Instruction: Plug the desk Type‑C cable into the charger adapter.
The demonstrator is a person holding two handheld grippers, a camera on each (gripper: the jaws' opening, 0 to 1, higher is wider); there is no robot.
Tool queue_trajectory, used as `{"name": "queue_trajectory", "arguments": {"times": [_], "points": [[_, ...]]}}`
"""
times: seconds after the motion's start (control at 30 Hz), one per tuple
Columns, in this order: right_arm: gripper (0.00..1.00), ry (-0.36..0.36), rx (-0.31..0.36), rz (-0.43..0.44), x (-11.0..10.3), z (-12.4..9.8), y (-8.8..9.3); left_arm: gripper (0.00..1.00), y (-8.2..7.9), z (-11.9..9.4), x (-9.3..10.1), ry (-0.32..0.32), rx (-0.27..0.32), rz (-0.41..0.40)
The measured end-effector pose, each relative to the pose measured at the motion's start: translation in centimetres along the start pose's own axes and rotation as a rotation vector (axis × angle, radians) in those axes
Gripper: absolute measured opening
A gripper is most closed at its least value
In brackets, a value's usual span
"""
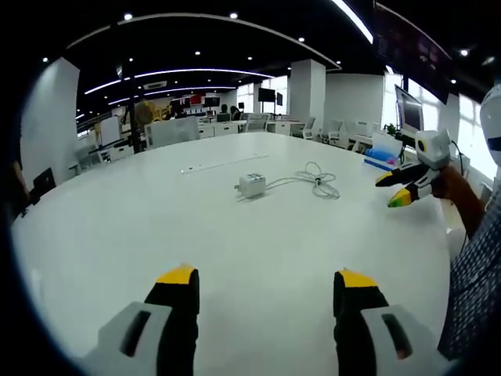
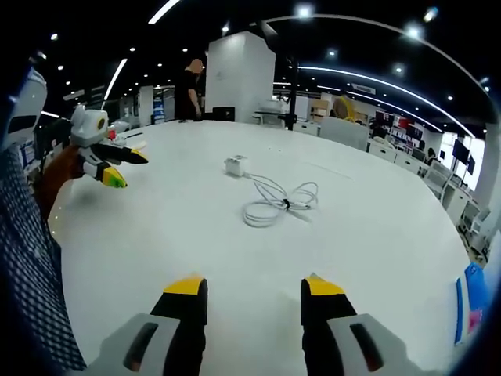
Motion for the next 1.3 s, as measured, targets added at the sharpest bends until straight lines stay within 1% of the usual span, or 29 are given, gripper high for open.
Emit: {"name": "queue_trajectory", "arguments": {"times": [0.13, 0.23, 0.47, 0.83, 1.13, 1.3], "points": [[0.49, -0.002, 0.004, -0.001, 0.0, -0.1, 0.0, 0.70, -0.3, 0.2, 0.4, 0.011, 0.008, 0.025], [0.49, -0.001, 0.003, -0.006, 0.0, -0.3, 0.0, 0.70, -0.6, 0.2, 0.7, 0.024, 0.020, 0.031], [0.48, 0.003, 0.010, -0.006, 0.1, -0.5, -0.1, 0.70, -0.9, 0.4, 1.0, 0.031, 0.024, 0.036], [0.48, -0.001, 0.006, -0.005, 0.0, -0.4, 0.0, 0.70, -0.6, 0.4, 1.1, 0.034, 0.015, 0.032], [0.47, 0.005, 0.003, -0.004, -0.1, -0.4, 0.1, 0.70, -0.6, 0.4, 1.2, 0.037, 0.019, 0.044], [0.47, 0.008, -0.005, -0.014, -0.2, -0.3, 0.1, 0.70, -0.2, 0.4, 1.3, 0.044, 0.020, 0.037]]}}
Point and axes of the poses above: the point that each gripper's makers call its tool centre point, and the gripper's own axes: z roughly forward along the fingers, x roughly to its right, y roughly out of its underside, the point moved 3 cm from there along -z, roughly backward along the fingers, and after that the axes turned 3 degrees about x, right-handed, at the moved point
